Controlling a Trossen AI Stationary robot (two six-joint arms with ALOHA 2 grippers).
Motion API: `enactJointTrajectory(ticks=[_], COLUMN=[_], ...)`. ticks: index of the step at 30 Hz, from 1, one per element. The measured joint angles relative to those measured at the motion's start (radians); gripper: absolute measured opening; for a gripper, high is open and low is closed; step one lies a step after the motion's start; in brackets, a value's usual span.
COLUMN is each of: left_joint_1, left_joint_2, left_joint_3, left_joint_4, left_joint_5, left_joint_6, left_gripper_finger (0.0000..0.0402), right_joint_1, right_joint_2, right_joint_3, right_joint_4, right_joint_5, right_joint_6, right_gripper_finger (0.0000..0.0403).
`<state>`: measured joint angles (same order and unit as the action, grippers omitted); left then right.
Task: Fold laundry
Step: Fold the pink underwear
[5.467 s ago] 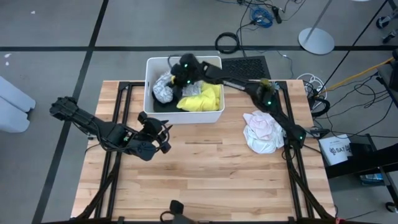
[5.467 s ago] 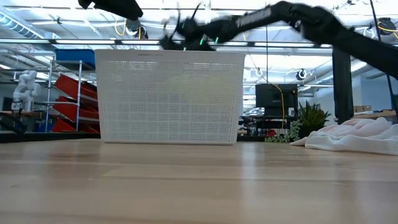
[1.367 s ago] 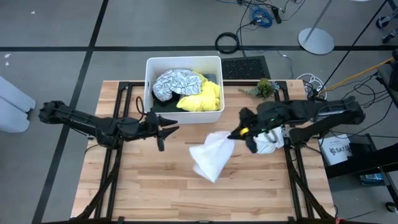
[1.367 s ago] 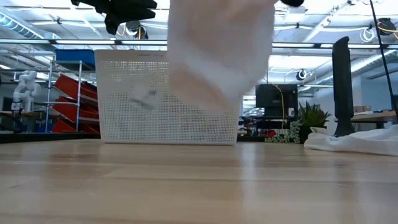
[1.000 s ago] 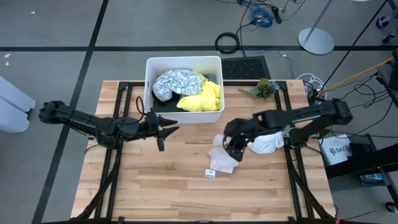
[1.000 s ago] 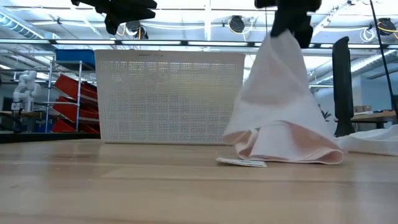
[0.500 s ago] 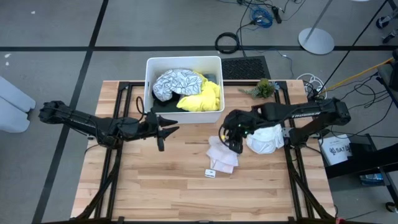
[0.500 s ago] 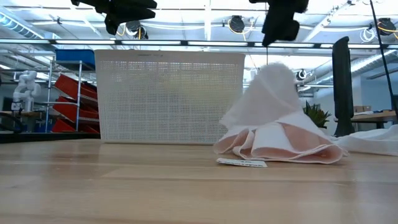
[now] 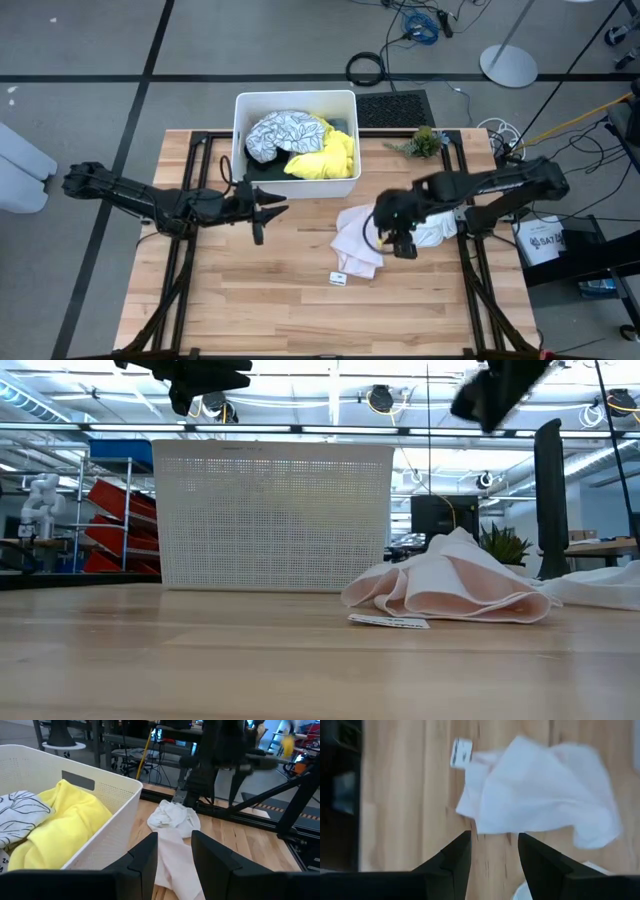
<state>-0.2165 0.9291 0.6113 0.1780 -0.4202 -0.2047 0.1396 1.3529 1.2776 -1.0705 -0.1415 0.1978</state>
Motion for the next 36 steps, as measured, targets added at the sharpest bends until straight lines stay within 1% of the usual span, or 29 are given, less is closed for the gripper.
enactJointTrajectory(ticks=[3, 9, 11, 15, 18, 24, 28, 32, 36], left_joint_1=[0.0, 0.0, 0.0, 0.0, 0.0, 0.0, 0.0, 0.0, 0.0], left_joint_2=[0.0, 0.0, 0.0, 0.0, 0.0, 0.0, 0.0, 0.0, 0.0], left_joint_3=[0.0, 0.0, 0.0, 0.0, 0.0, 0.0, 0.0, 0.0, 0.0], left_joint_4=[0.0, 0.0, 0.0, 0.0, 0.0, 0.0, 0.0, 0.0, 0.0], left_joint_5=[0.0, 0.0, 0.0, 0.0, 0.0, 0.0, 0.0, 0.0, 0.0], left_joint_6=[0.0, 0.0, 0.0, 0.0, 0.0, 0.0, 0.0, 0.0, 0.0], left_gripper_finger=[0.0127, 0.0127, 0.0127, 0.0127, 0.0127, 0.0127, 0.0127, 0.0127, 0.0127], right_joint_1=[0.054, 0.184, 0.211, 0.245, 0.261, 0.286, 0.291, 0.286, 0.286], right_joint_2=[0.001, 0.002, 0.002, 0.015, 0.042, 0.124, 0.184, 0.223, 0.277], right_joint_3=[-0.108, -0.299, -0.342, -0.409, -0.433, -0.446, -0.447, -0.447, -0.447], right_joint_4=[0.08, 0.284, 0.332, 0.442, 0.494, 0.523, 0.53, 0.568, 0.573], right_joint_5=[0.031, 0.196, 0.215, 0.216, 0.22, 0.259, 0.329, 0.328, 0.297], right_joint_6=[-0.002, 0.004, 0.034, 0.123, 0.176, 0.253, 0.285, 0.315, 0.344], right_gripper_finger=[0.0148, 0.0148, 0.0148, 0.0148, 0.0148, 0.0148, 0.0148, 0.0148, 0.0148])
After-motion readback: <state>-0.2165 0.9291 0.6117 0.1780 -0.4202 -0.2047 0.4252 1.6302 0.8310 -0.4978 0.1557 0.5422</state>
